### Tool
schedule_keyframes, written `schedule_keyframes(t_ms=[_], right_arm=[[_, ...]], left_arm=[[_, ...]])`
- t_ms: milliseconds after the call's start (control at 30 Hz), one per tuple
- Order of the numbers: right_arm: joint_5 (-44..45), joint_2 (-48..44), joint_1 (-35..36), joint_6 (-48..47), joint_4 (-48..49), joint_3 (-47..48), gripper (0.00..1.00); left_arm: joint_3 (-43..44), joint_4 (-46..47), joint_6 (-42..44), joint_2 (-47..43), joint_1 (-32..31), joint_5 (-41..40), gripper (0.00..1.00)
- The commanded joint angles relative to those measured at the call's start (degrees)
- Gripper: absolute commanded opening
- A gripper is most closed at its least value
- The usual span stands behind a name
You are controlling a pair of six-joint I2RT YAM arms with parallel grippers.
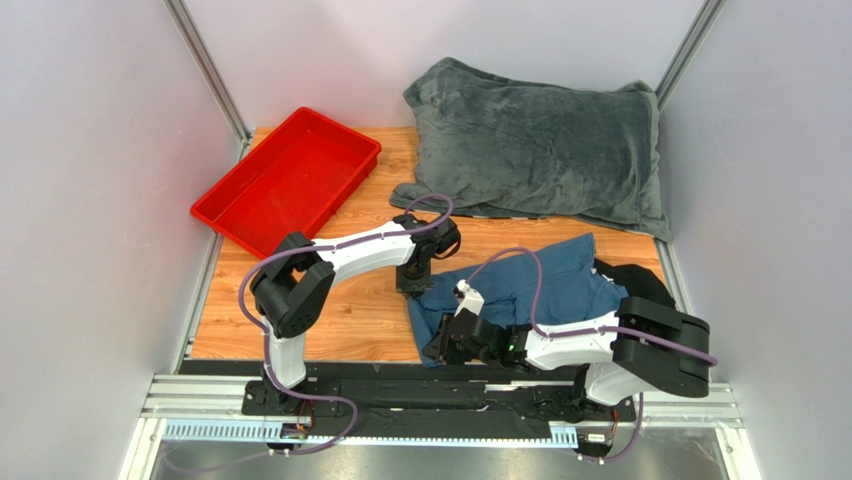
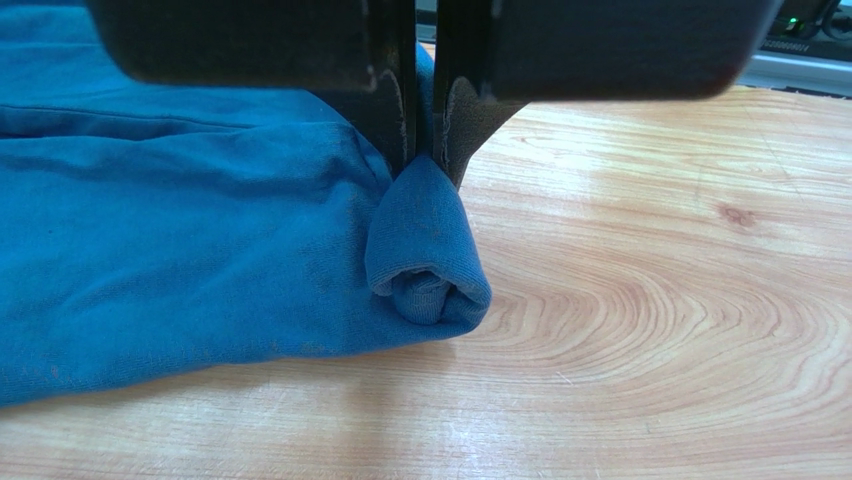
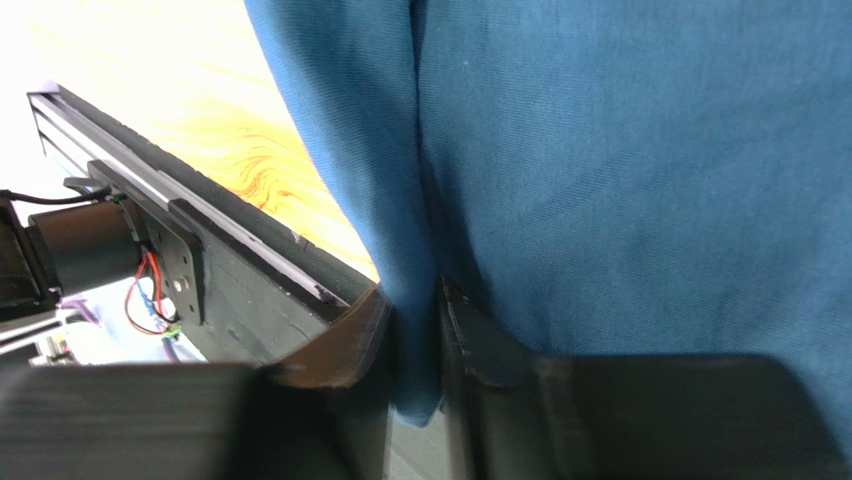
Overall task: Roll the t-shirts
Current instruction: Roll the T-shirt to the center of the board.
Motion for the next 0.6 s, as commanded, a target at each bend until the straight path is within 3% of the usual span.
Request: schedule_keyframes(t_ms=[0, 100, 233, 433, 567], right_arm=[[-0.78, 0.18, 0.56, 0.43, 0.68, 0.43, 0.40], [3.26, -3.59, 1.44, -1.94, -6.07, 2.88, 0.50], [11.77, -8.86, 2.76, -5.54, -18.46, 7.01, 0.53], [17.76, -7.13, 2.85, -11.95, -22.71, 11.85, 0.53], [20.05, -0.55, 2.85, -16.70, -22.62, 16.41, 0.53]], left_arm=[[2.38, -2.12, 1.44, 0.19, 0.15, -1.56, 0.00], [2.38, -2.12, 1.88, 0.36, 0.15, -1.55, 0.00], [2.73, -2.12, 2.41, 0.80, 0.15, -1.29, 0.00], [3.34, -2.12, 3.02, 1.24, 0.15, -1.03, 0.00], [3.26, -2.04, 3.29, 1.59, 0.15, -0.41, 0.00]])
